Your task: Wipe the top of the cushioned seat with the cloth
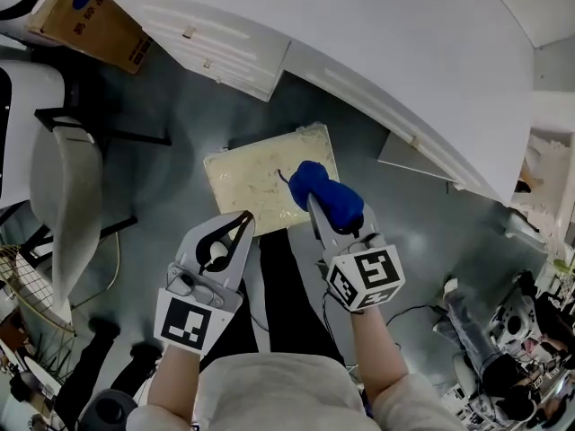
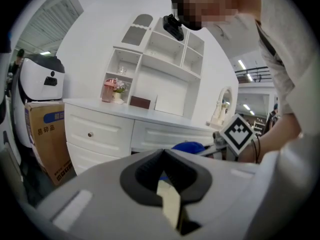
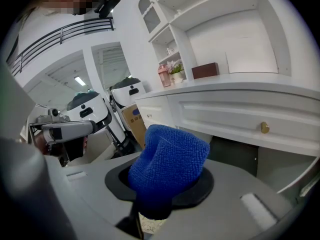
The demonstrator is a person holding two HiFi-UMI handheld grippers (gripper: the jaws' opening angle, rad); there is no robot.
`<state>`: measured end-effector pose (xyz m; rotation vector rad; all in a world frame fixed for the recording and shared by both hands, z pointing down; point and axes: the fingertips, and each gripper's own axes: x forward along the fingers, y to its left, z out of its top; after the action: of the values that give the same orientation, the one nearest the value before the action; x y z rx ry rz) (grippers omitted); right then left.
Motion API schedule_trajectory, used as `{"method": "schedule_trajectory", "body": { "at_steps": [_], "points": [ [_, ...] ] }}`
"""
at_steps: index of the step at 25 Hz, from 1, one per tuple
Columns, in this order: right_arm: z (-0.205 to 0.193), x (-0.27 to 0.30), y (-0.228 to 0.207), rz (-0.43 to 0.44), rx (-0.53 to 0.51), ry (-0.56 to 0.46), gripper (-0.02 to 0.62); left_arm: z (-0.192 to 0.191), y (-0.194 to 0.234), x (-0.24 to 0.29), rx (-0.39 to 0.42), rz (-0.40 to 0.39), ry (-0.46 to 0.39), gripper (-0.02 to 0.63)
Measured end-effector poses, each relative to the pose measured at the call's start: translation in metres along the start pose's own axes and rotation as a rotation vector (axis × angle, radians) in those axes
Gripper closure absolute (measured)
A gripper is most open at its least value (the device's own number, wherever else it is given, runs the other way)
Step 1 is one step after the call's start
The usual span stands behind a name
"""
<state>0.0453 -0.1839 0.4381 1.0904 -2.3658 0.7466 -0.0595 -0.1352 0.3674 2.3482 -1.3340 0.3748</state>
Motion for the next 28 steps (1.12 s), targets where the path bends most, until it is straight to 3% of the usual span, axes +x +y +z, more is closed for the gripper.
{"method": "schedule_trajectory", "body": {
  "at_steps": [11, 17, 28],
  "points": [
    [-0.055, 0.029, -0.012, -0.010, 0.028, 0.031, 0.476, -0.053, 0.003, 0.017, -0.006, -0.018, 0.028, 0.606],
    [-0.070, 0.038, -0.040, -0.052, 0.016, 0.039, 0.475, -0.065, 0.004, 0.027, 0.003, -0.012, 0.026, 0.606],
    [-0.096, 0.064, -0.118, -0.243, 0.008, 0.091, 0.471, -0.076, 0.002, 0.031, -0.015, 0.006, 0.019, 0.606]
  ]
}}
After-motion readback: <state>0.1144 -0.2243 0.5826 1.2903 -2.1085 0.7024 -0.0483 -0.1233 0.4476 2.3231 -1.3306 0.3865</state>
